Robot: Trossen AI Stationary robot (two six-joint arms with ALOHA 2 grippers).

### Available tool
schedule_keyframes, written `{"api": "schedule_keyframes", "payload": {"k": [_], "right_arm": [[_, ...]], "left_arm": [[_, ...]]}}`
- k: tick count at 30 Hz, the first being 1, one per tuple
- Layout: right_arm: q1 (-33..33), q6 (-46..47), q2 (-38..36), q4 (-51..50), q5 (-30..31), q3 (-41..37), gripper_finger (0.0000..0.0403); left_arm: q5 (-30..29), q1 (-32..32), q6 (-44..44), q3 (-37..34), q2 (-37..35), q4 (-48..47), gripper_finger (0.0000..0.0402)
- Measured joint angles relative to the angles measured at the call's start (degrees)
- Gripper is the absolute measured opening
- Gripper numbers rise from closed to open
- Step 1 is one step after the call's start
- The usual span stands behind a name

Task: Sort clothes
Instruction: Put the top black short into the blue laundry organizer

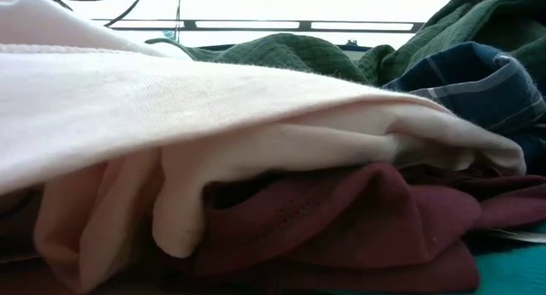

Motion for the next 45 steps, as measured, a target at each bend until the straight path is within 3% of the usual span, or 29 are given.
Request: {"api": "schedule_keyframes", "payload": {"k": [7,17,28,32,40,43,45], "right_arm": [[8.3,-0.4,3.5,1.4,7.5,-1.3,0.0179],[11.9,-10.7,12.0,19.7,7.5,-9.0,0.0179],[9.3,-22.1,25.2,42.0,3.3,-13.5,0.0182],[6.7,-22.9,28.7,42.8,-2.6,-13.6,0.0191],[1.7,-26.1,32.6,45.2,-6.3,-13.6,0.0208],[0.9,-25.6,34.9,45.7,-7.8,-13.6,0.0192],[0.8,-25.6,36.5,45.8,-7.8,-13.6,0.0157]], "left_arm": [[0.0,0.0,-0.6,6.4,0.0,-8.2,0.0011],[2.0,0.0,-1.1,18.7,0.0,-26.7,0.0011],[4.2,-0.1,-1.9,26.4,0.0,-37.6,0.0011],[5.8,-0.1,-2.9,26.4,0.0,-39.0,0.0011],[5.8,-0.1,-3.6,26.4,0.0,-40.5,0.0011],[5.8,-0.1,-3.6,26.4,0.0,-40.5,0.0011],[5.8,-0.1,-3.6,26.4,0.0,-40.5,0.0011]]}}
